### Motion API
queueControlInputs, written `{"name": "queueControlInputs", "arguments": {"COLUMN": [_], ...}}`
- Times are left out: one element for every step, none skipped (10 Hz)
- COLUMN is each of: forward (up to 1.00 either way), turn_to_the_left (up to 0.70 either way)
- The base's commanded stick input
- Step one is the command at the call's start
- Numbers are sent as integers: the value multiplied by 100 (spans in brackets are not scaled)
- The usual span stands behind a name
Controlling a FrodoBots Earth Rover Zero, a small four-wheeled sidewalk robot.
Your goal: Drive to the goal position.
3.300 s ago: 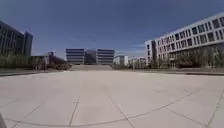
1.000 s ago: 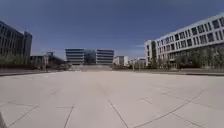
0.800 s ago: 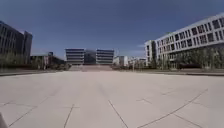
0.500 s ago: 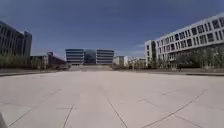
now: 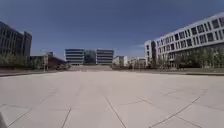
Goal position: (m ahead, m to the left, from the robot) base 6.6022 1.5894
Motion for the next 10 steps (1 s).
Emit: {"name": "queueControlInputs", "arguments": {"forward": [9, 9, 9, 9, 9, 9, 9, 9, 9, 9], "turn_to_the_left": [-5, -5, -5, -5, -5, -5, -5, -5, -5, -5]}}
